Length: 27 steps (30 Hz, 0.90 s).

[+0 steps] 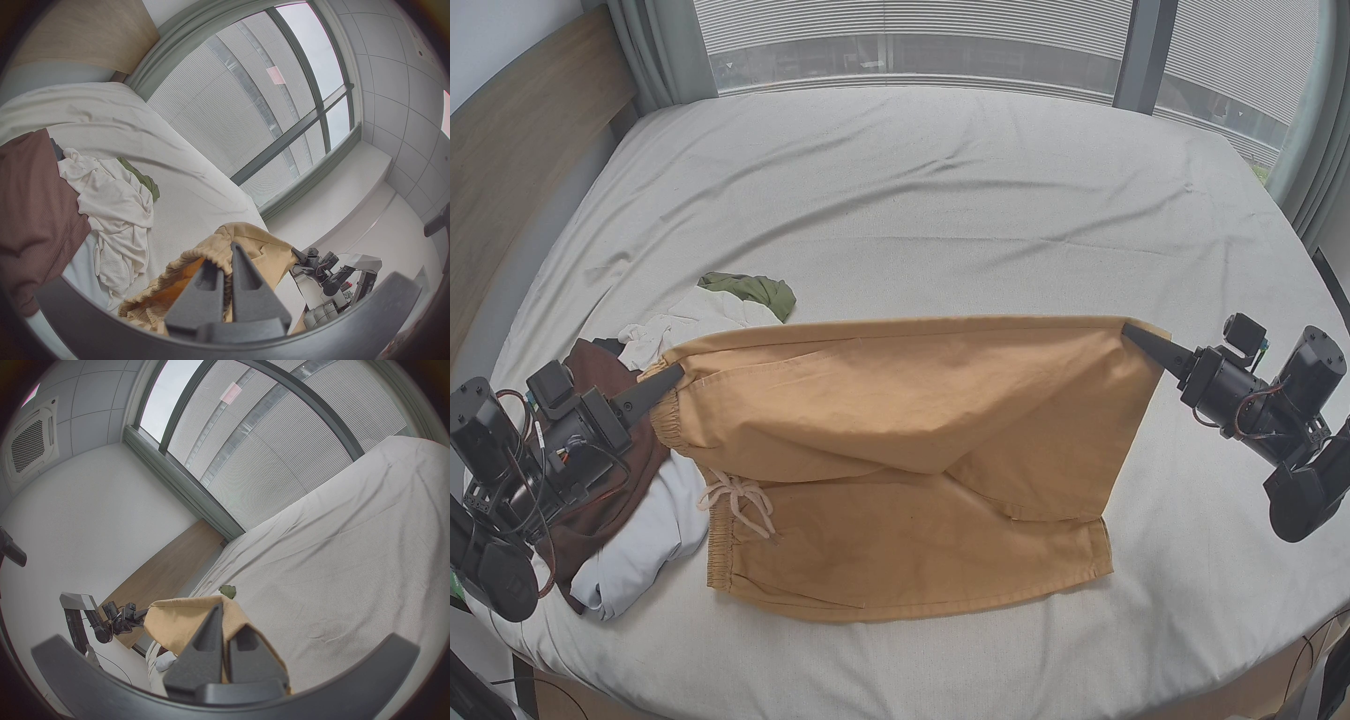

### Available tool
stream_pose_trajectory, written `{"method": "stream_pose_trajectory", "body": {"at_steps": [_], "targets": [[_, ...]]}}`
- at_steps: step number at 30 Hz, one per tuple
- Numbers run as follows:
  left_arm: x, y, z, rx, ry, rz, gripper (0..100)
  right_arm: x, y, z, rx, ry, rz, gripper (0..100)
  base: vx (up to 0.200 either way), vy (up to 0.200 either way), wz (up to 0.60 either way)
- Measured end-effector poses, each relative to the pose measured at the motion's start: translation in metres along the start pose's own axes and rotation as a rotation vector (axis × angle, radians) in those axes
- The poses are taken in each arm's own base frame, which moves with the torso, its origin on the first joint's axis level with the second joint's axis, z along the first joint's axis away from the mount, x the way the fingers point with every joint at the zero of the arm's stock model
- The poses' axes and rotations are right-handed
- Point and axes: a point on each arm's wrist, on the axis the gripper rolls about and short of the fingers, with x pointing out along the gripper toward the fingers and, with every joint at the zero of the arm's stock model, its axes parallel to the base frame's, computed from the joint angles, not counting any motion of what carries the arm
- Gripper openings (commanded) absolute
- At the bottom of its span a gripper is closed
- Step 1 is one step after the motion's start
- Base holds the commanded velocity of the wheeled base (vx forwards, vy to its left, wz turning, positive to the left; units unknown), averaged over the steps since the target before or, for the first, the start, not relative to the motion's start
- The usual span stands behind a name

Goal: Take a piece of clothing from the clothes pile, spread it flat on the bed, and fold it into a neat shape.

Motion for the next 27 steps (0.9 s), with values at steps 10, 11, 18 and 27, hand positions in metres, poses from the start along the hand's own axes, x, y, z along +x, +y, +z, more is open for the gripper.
{"method": "stream_pose_trajectory", "body": {"at_steps": [10,11,18,27], "targets": [[0.000,0.001,0.000,0.001,-0.001,0.001,0,-0.001,-0.001,0.001,-0.003,-0.003,-0.004,0,0.000,0.000,0.00],[0.000,0.001,0.000,0.000,-0.001,0.001,0,-0.001,-0.001,0.001,-0.002,-0.002,-0.005,0,0.000,0.000,0.00],[0.001,0.001,0.000,0.011,-0.001,0.001,0,-0.001,-0.001,-0.001,0.000,0.003,-0.007,0,0.000,0.000,0.00],[0.004,-0.002,0.003,0.079,-0.012,-0.012,0,0.011,0.004,0.000,-0.022,-0.003,0.032,0,0.000,0.000,0.00]]}}
